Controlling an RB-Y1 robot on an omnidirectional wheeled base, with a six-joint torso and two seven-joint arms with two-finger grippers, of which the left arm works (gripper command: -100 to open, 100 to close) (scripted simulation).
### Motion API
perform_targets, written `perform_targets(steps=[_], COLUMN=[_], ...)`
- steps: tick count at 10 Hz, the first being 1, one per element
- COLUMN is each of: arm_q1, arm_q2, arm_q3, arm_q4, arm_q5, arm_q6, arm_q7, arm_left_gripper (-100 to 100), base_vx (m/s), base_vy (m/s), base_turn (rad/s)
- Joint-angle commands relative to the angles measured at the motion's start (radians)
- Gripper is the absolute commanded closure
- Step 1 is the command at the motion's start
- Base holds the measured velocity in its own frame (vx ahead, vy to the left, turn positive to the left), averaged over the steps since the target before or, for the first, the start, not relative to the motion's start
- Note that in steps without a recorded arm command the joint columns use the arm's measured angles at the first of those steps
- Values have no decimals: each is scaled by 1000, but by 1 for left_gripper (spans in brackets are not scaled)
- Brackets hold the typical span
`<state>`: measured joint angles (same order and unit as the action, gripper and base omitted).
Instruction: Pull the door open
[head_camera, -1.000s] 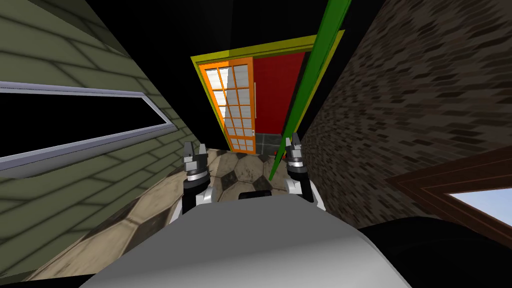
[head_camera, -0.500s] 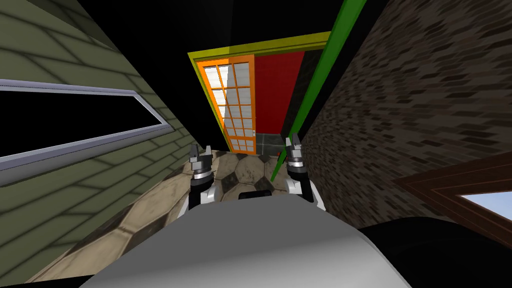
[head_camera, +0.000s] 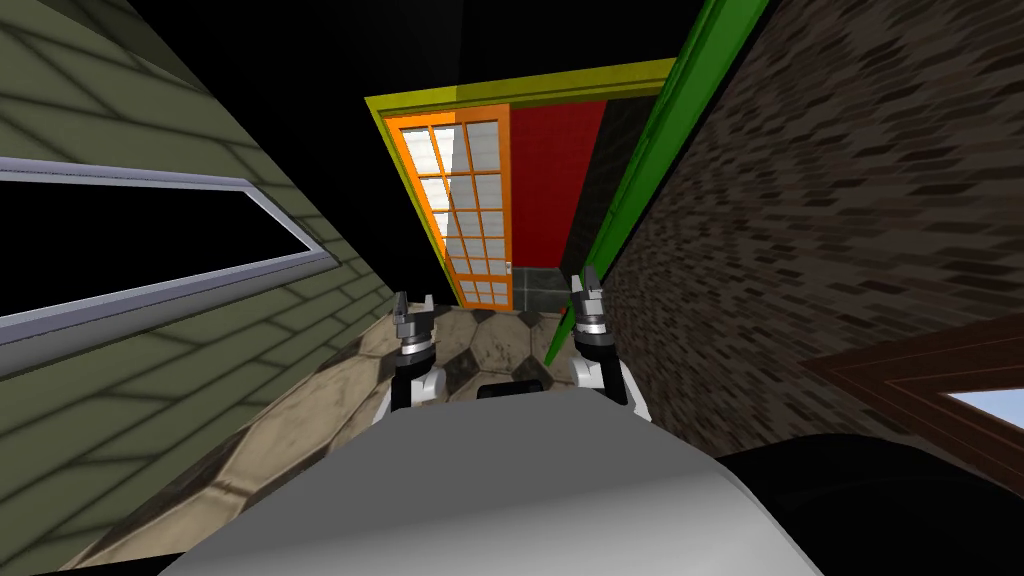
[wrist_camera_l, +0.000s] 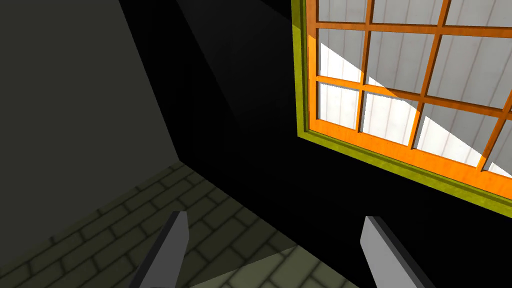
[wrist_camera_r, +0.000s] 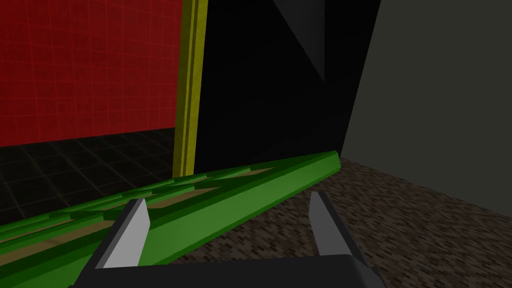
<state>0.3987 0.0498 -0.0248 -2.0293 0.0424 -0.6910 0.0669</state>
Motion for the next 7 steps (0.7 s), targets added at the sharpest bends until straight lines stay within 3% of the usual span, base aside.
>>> perform_targets(steps=[1, 7], arm_q1=[-17, -68], arm_q2=[4, 20], arm_q3=[-9, -40], arm_q4=[40, 171], arm_q5=[20, 100], arm_q6=[-11, -44], arm_q7=[23, 108], arm_left_gripper=[-100, -100], base_vx=[80, 79], base_vy=[98, 63], base_turn=[-54, -57])
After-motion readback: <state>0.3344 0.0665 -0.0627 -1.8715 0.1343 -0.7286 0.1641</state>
